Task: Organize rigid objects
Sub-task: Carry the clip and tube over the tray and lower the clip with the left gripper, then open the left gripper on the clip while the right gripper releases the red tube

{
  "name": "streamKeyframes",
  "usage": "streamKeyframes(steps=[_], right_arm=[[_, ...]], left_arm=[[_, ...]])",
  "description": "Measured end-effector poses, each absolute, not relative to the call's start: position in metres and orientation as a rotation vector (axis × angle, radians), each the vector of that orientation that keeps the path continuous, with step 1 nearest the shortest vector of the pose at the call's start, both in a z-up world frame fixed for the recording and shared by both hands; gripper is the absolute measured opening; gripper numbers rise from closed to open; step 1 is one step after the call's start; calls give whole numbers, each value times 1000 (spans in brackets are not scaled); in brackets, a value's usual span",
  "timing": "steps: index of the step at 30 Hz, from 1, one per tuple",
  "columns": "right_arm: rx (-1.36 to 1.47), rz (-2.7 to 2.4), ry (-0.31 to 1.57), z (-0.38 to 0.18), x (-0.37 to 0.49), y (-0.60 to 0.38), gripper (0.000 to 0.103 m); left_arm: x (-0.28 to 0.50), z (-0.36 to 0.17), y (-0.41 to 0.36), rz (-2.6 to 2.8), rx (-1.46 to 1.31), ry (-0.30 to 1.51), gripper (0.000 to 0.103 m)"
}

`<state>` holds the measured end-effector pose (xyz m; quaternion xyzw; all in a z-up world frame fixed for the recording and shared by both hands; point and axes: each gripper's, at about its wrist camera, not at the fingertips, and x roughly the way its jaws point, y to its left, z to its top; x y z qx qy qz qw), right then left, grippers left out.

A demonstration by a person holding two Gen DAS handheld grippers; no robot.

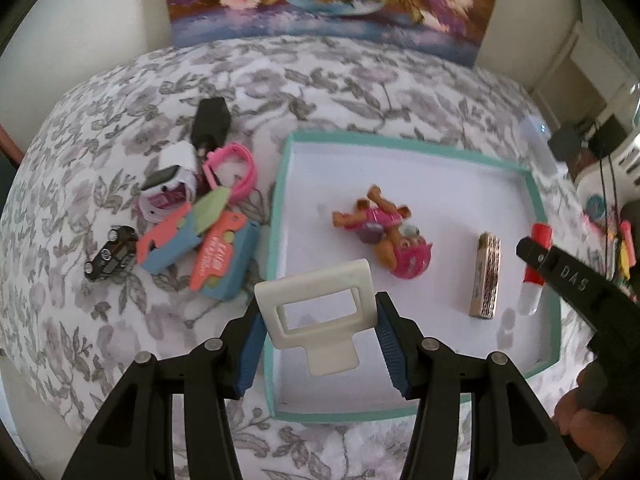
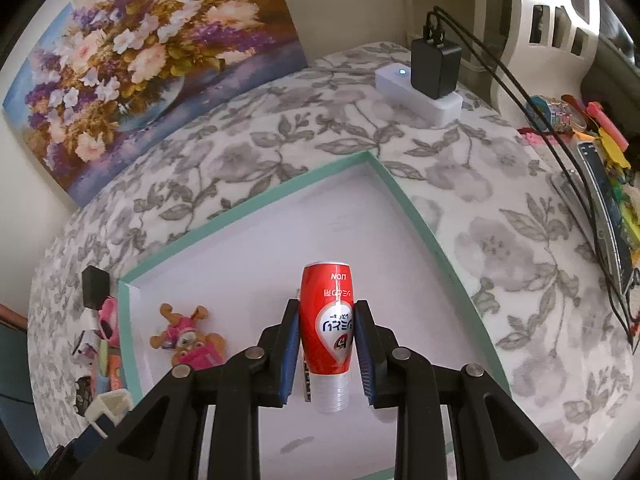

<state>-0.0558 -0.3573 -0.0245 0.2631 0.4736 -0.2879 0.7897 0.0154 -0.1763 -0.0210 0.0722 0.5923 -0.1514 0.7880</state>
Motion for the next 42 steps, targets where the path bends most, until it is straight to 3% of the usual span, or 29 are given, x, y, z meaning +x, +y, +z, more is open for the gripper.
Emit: streamKeyframes(steps=[16,18,23,26,28,29,42], right_arm=[[596,-596,1119,-57,-51,-357,28],[593,-595,1120,-57,-51,-358,28],[553,-608,1136,-57,-46,-355,30],[518,-618,1152,-56,-44,-352,35],[502,-624,1157,-56,-43,-351,50],[497,-625,1152,-55,-42,-350,53],[422,-617,1105,-43,-37,-337,76]], left_arm=[[18,-49,-183,-294,223,1349,57],[19,-50,-183,-291,220,1354,70],[21,-49,-179,-276,213,1348,73],[23,-48,-176,-259,212,1343,74],[24,-46,-173,-250,209,1338,82],[25,-45,-171,-246,205,1333,83],[39,-36,-147,-205,113,1322,83]])
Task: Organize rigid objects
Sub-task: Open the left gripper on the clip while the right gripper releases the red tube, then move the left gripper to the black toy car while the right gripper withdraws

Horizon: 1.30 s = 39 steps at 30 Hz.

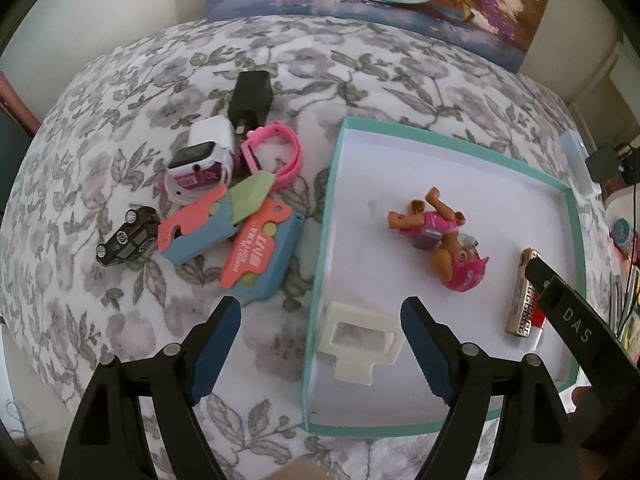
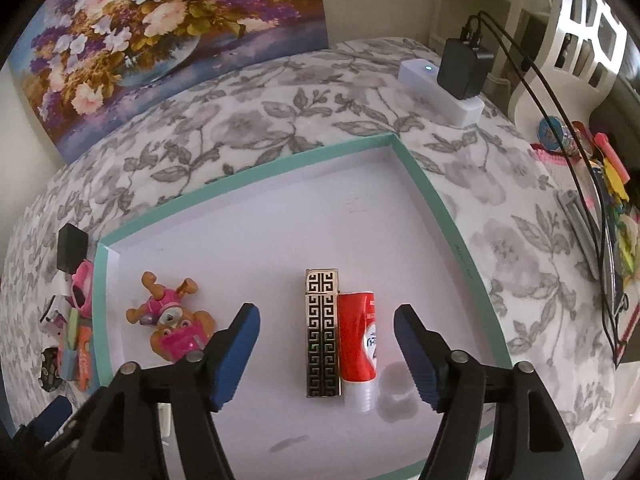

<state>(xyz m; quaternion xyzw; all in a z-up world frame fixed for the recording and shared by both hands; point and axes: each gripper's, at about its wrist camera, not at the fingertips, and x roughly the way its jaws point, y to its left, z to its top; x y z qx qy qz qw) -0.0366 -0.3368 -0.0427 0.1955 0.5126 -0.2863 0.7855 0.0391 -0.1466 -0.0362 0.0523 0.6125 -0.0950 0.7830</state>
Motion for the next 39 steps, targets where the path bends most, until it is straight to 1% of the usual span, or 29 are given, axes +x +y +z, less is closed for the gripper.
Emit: streamKeyframes(steps=[5,6,7,8,20,29,39], right_arm=[[401,-595,1110,-45,-33,-332,88],[396,-588,1108,-44,-33,-330,93],[391,-583,1105,-44,-32,-328,100],[382,-580,1099,-43,-32,-326,103],[344,-565,1073,-38,-28,-314,103],[317,-517,1067,-33,-22,-300,103],[317,-399,1037,-22,-9,-259,103]], left_arm=[[43,-34,-136,-169,90,1308,83],[45,-33,-133,-161,80,1308,83],[47,-33,-129,-152,67,1308,83],[49,-32,-125,-143,56,1308,83],[65,-33,-85,-51,-71,1310,84],[73,-26,-64,-30,-121,1258,84],[83,-26,-24,49,-209,1264,84]])
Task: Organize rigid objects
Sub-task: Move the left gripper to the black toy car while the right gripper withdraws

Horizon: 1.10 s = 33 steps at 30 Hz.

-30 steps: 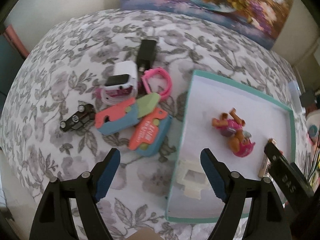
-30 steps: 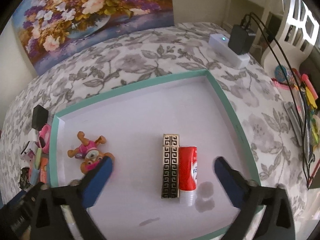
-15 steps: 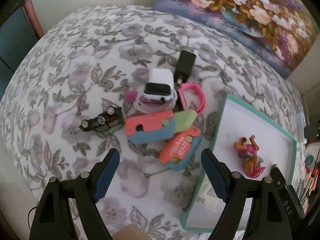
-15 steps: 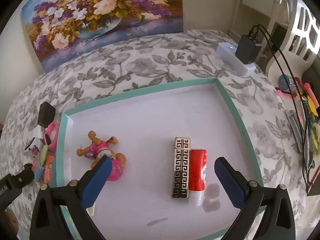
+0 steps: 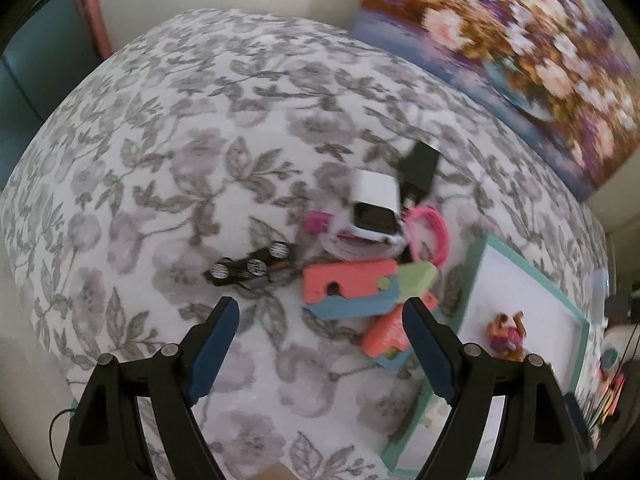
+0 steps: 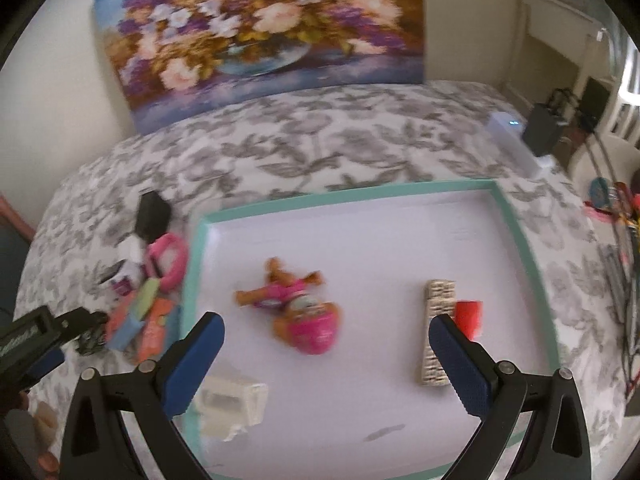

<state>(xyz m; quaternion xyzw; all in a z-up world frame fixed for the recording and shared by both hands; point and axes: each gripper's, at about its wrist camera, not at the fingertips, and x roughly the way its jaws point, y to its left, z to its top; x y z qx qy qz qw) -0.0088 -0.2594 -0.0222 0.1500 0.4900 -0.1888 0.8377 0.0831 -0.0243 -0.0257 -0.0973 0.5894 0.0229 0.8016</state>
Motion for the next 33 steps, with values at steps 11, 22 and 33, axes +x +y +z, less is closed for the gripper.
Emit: streamKeyframes(steps=[11,22,33], right_arm=[[291,-236,1066,-29,18,-196,103],[307,-140,1081,-38,38,-155,103],[293,-113,1120,-52,51,-136,103]], left_arm=[[91,-30,40,191,-264,1240,103],[94,-32,91,255,-349,1211,103],[101,-45,87,178,-400,1228,103]])
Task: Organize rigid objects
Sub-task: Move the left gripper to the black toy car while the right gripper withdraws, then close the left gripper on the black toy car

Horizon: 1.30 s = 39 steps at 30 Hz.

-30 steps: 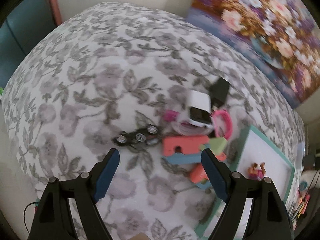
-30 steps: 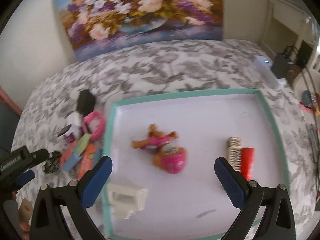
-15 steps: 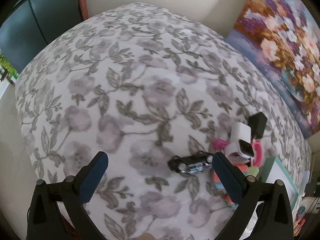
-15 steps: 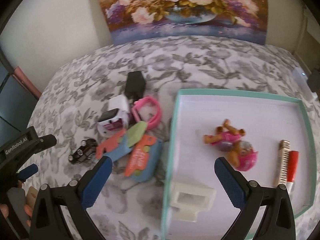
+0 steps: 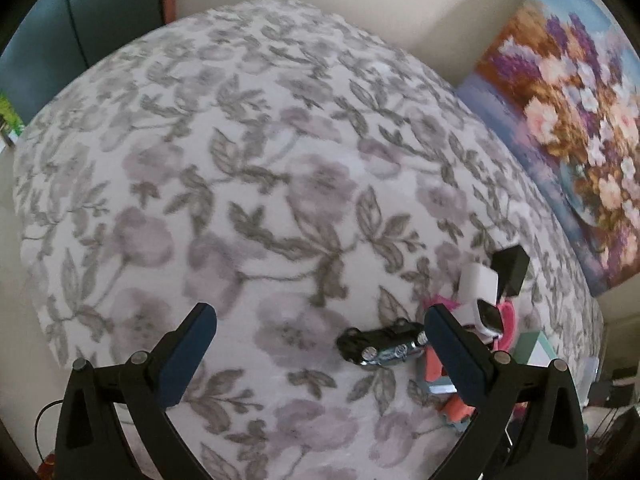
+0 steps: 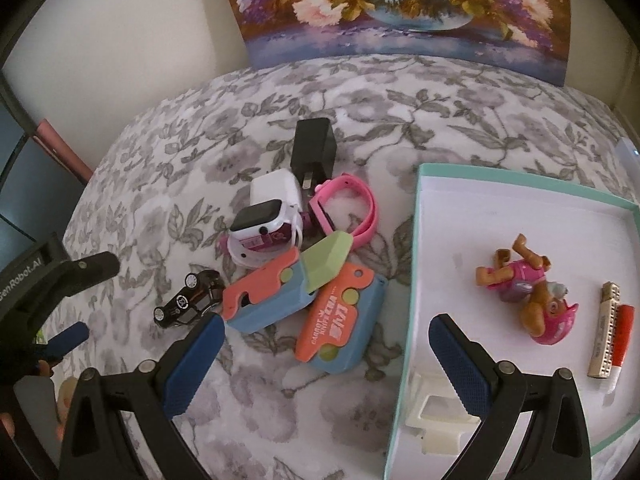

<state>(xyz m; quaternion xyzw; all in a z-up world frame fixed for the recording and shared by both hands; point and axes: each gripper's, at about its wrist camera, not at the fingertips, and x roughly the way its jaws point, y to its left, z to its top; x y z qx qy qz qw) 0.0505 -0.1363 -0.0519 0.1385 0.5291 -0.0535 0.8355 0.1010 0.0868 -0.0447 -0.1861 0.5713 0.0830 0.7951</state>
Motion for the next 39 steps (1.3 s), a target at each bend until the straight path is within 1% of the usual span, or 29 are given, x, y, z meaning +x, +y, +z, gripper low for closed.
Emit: streamKeyframes(steps=[5,14,23,25,27,29,32,36,37,38,39], right_arm=[[286,-119,1130,-56,56,-136,103],[315,-140,1145,-67,70,-146,103],[320,-153,1158,-73,73,-153,103],[319,-153,1160,-73,72,-154,103],[317,-154,1159,-73,71,-154,103],[319,-156,1158,-73,71,-155,103],[322,-157,1160,-73,70,-156,103],[324,-159,1164,-75,70,-158,103],[325,-160,1164,-75,70,-158,103],[326,-162,1164,-75,70,-158,103],[327,-163,1164,-75,70,-158,103]], left_arm=[[112,-57,70,146,-360,1282,103],[126,-70,47,83,-317,1328,103],[130,-88,39,85,-324,1363,102],[130,-89,38,80,-324,1368,100],[129,-91,36,75,-324,1374,96],[128,-92,35,72,-326,1380,95],[125,-93,36,72,-329,1384,87],[125,-95,36,68,-335,1380,85],[126,-96,34,66,-336,1380,83],[126,-96,34,63,-335,1377,76],[129,-96,33,64,-329,1378,76]])
